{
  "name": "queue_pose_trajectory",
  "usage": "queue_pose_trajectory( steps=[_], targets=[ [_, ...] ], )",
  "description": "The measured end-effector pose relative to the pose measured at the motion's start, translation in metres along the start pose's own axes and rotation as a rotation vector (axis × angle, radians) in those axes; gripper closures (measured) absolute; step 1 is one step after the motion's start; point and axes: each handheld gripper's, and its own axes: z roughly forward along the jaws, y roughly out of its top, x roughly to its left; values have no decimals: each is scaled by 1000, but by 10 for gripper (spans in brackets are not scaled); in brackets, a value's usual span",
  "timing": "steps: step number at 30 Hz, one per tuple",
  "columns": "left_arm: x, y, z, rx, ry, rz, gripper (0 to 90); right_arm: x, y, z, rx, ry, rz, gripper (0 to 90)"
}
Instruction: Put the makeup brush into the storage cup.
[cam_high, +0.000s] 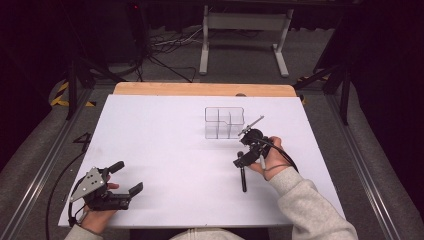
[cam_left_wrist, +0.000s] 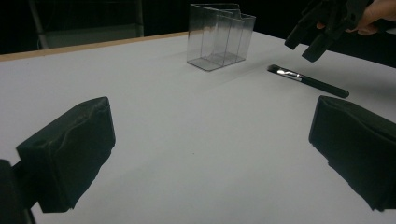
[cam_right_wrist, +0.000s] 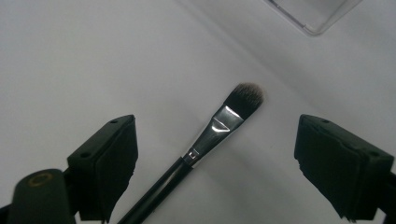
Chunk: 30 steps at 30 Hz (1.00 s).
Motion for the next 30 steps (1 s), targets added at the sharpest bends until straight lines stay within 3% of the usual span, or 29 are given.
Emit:
queue_pose_trajectory(
  steps=[17,30],
  targets=[
    [0,0,0,1,2,0,12,0,-2,18,93,-3,20,208],
    [1,0,-1,-1,9,-6,10,2,-2,25,139,-10,22,360]
  ],
)
